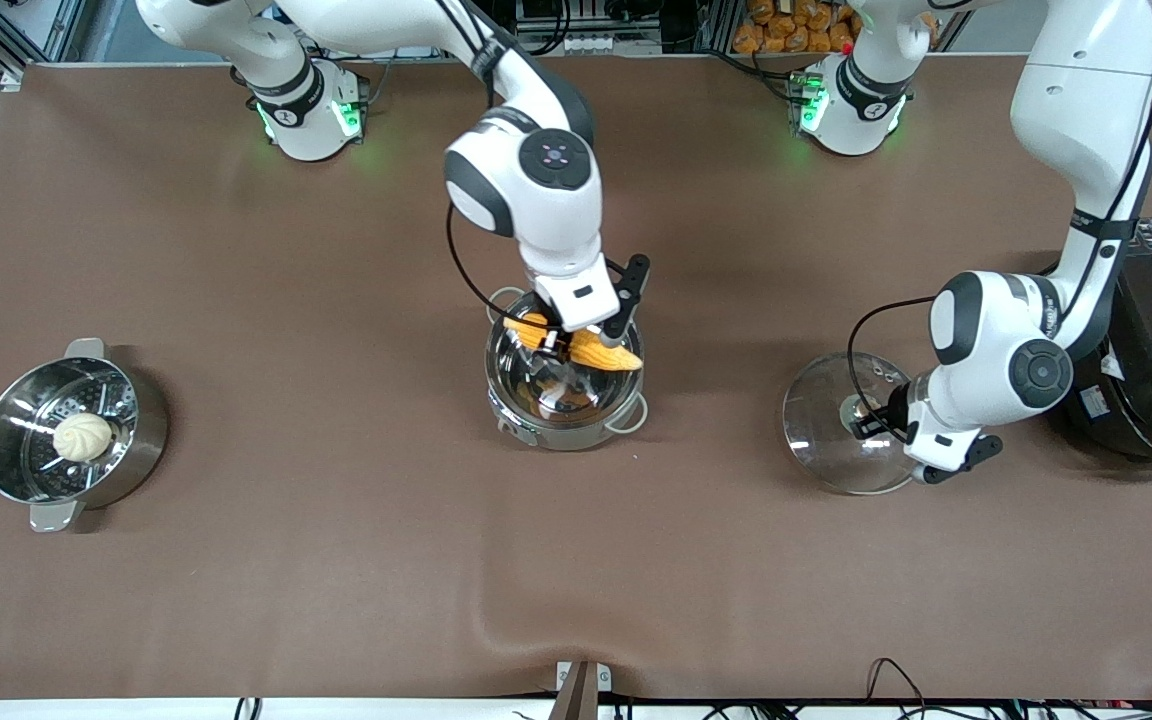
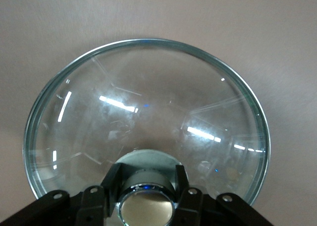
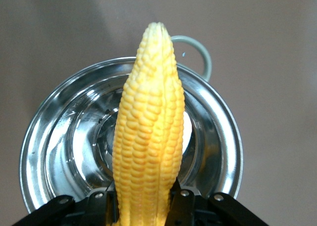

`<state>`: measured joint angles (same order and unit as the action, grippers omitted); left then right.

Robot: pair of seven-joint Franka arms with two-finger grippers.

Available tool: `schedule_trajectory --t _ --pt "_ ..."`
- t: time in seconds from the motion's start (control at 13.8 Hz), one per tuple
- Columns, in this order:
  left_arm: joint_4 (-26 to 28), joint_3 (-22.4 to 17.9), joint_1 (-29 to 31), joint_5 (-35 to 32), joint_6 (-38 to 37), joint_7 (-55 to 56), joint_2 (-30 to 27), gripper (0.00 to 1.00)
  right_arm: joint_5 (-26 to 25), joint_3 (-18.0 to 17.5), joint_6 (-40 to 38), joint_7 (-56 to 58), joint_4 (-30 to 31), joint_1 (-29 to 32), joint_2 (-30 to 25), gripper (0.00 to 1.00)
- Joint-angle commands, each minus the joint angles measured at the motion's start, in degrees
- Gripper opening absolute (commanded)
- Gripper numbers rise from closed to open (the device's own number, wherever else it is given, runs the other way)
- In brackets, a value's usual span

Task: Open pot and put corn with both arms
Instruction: 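Lower the corn into the pot with the right gripper while the left sets lid down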

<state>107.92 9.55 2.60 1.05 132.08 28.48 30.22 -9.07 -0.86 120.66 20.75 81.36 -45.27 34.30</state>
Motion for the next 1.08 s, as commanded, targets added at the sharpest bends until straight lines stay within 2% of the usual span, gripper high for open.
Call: schedule_trajectory --t 0.0,0.07,0.14,0.22,0.29,0.36,0.43,0.51,0.8,1.01 --pt "2.5 0.6 -0.1 -0.2 2.2 -0.9 -1.3 0.0 -1.7 0.7 -0.7 0.2 0.6 -0.4 -0.5 0.0" --pt "1.9 0.6 -0.2 -0.3 3.4 -1.0 0.2 0.0 -1.7 0.7 -0.7 0.2 1.0 -0.4 -0.5 0.0" --pt "1.4 0.6 -0.6 -0.3 3.5 -1.0 0.3 0.44 -1.8 0.7 -0.6 0.2 1.0 -0.4 -0.2 0.0" --pt "1.4 0.6 -0.7 -0.2 3.0 -0.9 -0.8 0.99 -2.9 0.7 -0.5 0.2 1.0 -0.4 0.4 0.08" --pt "1.3 0.6 0.0 -0.2 2.8 -0.7 -2.0 1.0 -4.3 0.7 -0.4 0.3 1.0 -0.3 0.5 0.17" --pt "0.6 0.6 0.0 -0.2 2.1 -0.8 -2.4 1.0 -4.5 0.7 -0.3 0.3 1.0 -0.2 0.6 0.32" --pt "-1.0 0.6 -0.1 -0.1 1.6 -0.5 -2.2 1.0 -4.6 0.7 -0.3 0.1 1.0 0.1 0.5 0.84" --pt "-2.3 0.6 -0.2 -0.2 0.7 -0.5 -2.3 1.0 -4.6 0.7 -0.3 0.2 0.9 0.0 0.5 1.0" --pt "-6.7 1.2 -0.5 -0.3 -9.2 -1.0 -11.8 1.0 -4.6 0.8 -0.7 0.2 0.8 0.3 -0.1 1.0" --pt "-11.1 1.9 -0.7 -0.8 -12.8 -3.3 -14.0 1.0 -4.6 1.1 -3.7 0.2 0.6 0.9 -2.0 1.0"
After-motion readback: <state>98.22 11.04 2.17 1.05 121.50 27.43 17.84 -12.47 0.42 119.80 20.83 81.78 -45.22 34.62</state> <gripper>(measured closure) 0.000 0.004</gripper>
